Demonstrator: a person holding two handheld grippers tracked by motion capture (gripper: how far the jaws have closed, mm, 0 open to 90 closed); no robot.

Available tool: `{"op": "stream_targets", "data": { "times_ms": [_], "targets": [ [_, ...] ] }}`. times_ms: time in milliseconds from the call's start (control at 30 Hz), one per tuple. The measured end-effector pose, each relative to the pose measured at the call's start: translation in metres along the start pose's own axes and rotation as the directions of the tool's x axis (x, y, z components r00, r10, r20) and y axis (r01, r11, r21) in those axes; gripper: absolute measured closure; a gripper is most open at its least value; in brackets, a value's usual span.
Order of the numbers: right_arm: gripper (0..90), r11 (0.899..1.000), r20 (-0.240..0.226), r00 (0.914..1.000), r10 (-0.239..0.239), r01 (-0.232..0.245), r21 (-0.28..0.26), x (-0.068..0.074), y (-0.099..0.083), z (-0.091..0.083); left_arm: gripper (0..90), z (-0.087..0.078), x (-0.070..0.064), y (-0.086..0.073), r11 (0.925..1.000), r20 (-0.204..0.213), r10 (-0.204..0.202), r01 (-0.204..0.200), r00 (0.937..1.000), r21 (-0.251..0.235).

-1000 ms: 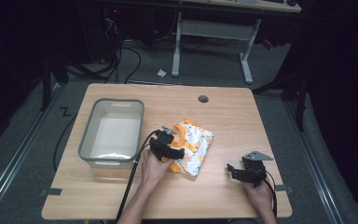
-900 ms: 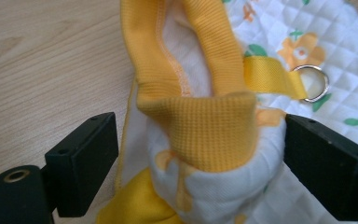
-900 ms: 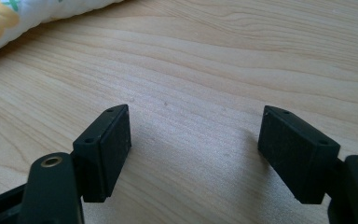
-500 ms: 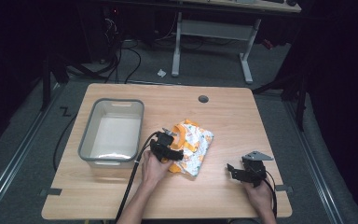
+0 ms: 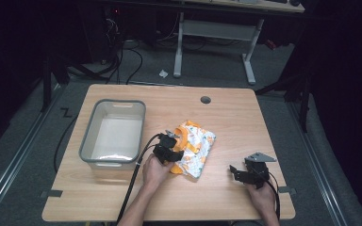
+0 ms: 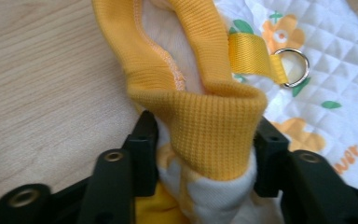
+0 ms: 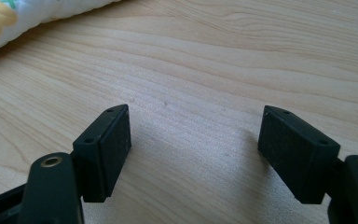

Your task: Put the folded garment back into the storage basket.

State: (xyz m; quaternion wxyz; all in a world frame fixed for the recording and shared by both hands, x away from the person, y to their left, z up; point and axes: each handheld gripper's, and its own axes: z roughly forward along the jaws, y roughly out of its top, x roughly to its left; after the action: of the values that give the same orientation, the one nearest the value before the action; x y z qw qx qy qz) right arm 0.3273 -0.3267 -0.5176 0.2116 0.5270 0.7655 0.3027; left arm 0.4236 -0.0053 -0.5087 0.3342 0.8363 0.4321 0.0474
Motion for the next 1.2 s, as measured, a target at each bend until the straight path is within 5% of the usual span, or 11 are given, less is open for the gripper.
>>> {"op": "stream_targets", "data": {
  "times_ms": [233,767,1200],
  "targets": [
    [25.8,1.000,0.000,1.0000,-0.002,0.002,-0.001,0.000,0.000,0.000,70.8,-0.001,0.002,-0.001,0.9997,0.042,-0.025,0.025,0.9988,-0.007],
    [25.8,1.000,-0.001,1.0000,-0.006,0.006,-0.001,0.000,0.000,0.000,73.6,-0.031,-0.001,0.006,0.9958,0.093,-0.024,0.032,0.9954,-0.086],
    [25.8,1.000,-0.002,1.0000,-0.007,0.007,-0.001,0.000,0.000,0.000,73.8,-0.059,0.003,0.008,0.9816,0.146,-0.049,0.074,0.9880,-0.176]
  ]
}}
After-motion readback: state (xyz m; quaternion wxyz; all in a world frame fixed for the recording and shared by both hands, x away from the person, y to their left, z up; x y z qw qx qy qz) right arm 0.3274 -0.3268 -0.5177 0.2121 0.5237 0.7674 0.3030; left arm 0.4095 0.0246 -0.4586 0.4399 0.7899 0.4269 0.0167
